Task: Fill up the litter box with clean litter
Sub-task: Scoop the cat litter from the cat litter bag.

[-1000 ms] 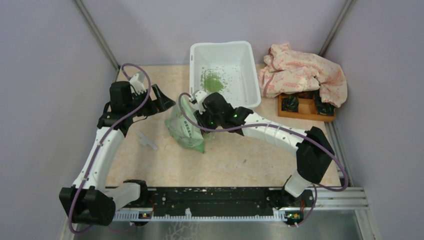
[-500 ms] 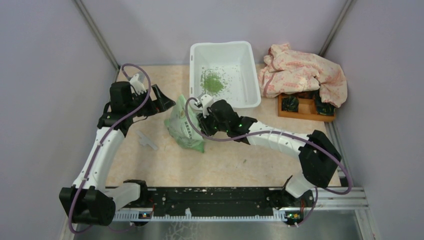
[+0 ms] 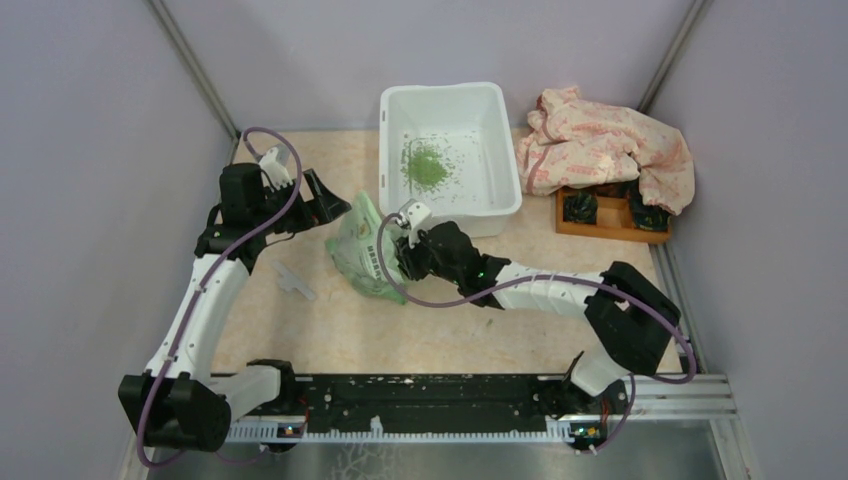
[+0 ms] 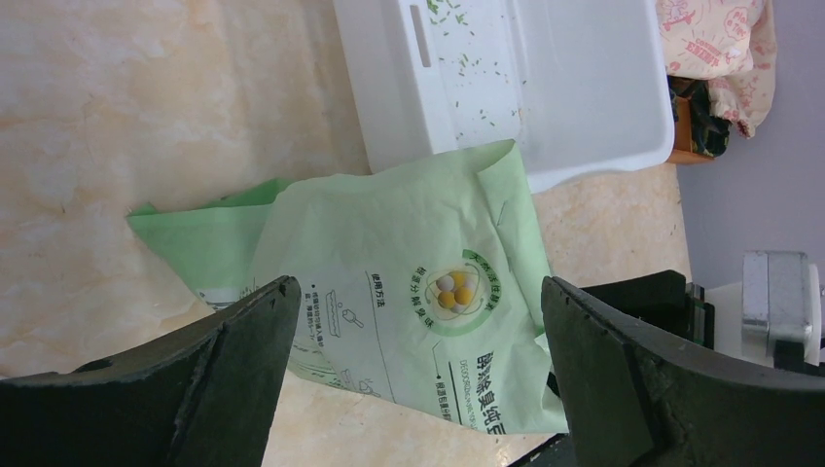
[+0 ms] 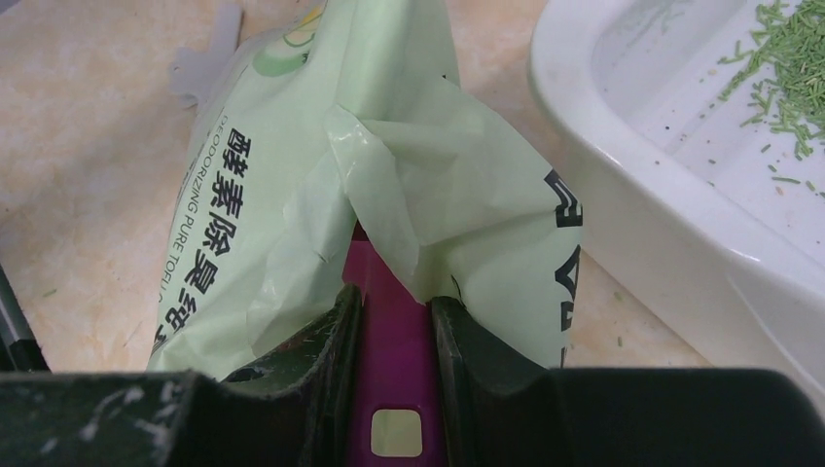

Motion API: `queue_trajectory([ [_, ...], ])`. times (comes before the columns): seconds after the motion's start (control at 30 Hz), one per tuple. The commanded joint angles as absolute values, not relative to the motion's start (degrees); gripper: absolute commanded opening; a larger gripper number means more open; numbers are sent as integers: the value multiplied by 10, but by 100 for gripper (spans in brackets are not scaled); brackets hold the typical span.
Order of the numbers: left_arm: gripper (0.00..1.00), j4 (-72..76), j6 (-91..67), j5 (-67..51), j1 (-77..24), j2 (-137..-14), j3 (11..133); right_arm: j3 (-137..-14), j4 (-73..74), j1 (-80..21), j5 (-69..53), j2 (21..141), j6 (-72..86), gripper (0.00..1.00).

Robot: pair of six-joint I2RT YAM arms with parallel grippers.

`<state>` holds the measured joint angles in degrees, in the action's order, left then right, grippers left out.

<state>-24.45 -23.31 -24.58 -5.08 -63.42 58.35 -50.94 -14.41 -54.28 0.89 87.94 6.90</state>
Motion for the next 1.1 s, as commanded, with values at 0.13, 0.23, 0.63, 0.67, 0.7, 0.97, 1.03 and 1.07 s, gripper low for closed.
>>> queue_trajectory([
  [0.13, 99, -243, -227, -241, -48, -621, 595, -370, -290, -570, 47, 846, 67, 0],
  [0.23, 99, -244, -227, -242, -48, -622, 597, -322, -344, -574, 55, 810, 58, 0],
  [0.63, 99, -248, -225, -237, -48, -626, 601, -215, -391, -579, 72, 645, 37, 0],
  [0.67, 99, -248, -225, -238, -48, -625, 600, -211, -387, -579, 70, 631, 36, 0],
  [0.7, 99, -247, -226, -237, -48, -626, 600, -207, -383, -579, 69, 617, 35, 0],
  [0.97, 99, -247, -227, -236, -48, -625, 601, -152, -345, -584, 76, 499, 36, 0],
  [1.03, 99, -247, -227, -236, -48, -624, 601, -136, -329, -586, 81, 466, 37, 0],
  [1.07, 99, -247, -227, -235, -48, -625, 601, -129, -322, -588, 85, 446, 38, 0],
])
